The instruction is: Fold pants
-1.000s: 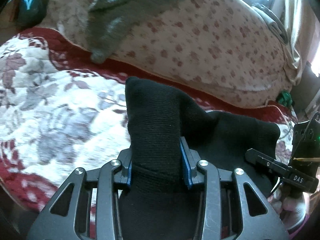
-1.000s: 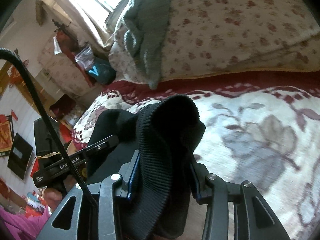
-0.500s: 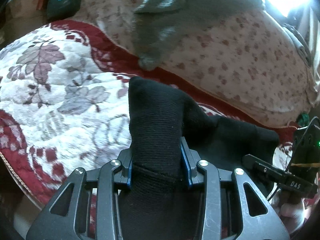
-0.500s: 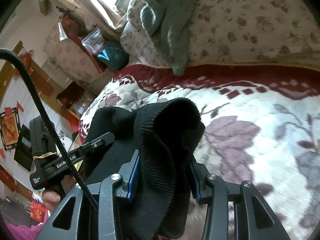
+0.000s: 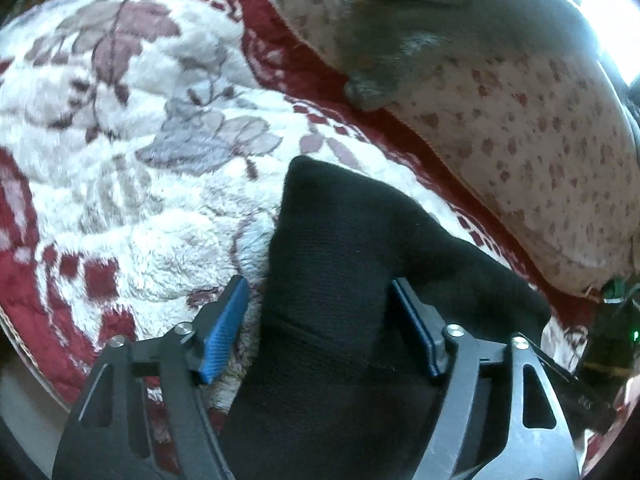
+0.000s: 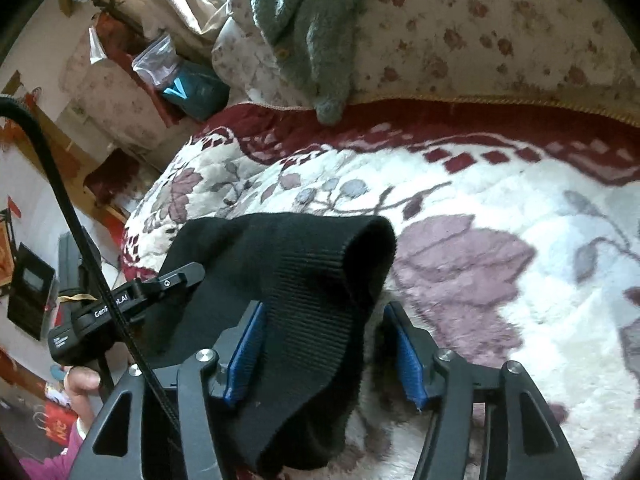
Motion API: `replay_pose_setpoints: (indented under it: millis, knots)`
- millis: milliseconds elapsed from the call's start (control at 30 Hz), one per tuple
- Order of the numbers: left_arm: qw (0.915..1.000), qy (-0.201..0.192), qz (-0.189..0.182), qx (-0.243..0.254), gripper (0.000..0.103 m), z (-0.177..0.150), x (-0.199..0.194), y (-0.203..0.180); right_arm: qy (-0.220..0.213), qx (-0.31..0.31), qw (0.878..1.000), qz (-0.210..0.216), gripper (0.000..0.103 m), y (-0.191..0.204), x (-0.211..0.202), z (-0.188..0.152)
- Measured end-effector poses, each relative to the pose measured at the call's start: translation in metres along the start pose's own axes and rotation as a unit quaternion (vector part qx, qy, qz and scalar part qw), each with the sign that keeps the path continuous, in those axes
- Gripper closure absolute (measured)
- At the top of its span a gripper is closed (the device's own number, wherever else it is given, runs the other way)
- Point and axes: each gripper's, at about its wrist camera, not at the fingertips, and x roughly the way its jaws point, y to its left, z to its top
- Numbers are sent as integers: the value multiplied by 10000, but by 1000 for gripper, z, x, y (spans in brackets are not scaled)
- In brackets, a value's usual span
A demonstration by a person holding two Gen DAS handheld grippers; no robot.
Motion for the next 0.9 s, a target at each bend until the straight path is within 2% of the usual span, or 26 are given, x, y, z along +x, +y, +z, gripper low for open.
replay_pose_setpoints:
  millis: [133, 267, 367, 500, 767, 900]
  knots:
    - [9999, -34, 153, 31, 29, -2, -6, -4, -77, -93, 9998, -135, 45, 6, -14, 0]
    - [9983, -294, 492, 116, 29, -8, -25, -13, -274, -407, 9984, -271, 45, 21, -35, 1]
    - [9971, -439, 592, 199, 29, -12, -37, -20, -345, -601, 9964, -478, 45, 35, -48, 3]
    - [9944, -646, 730, 408, 29, -20, -51, -32, -467, -803, 9946, -467, 45, 50, -59, 2]
    - [9842, -1129, 1048, 879, 29, -39, -84, -58, -565, -1109, 9905, -587, 45, 74, -67, -5]
    - [9777, -1360, 1207, 1054, 29, -48, -98, -65, -570, -1162, 9902, -518, 45, 82, -68, -10]
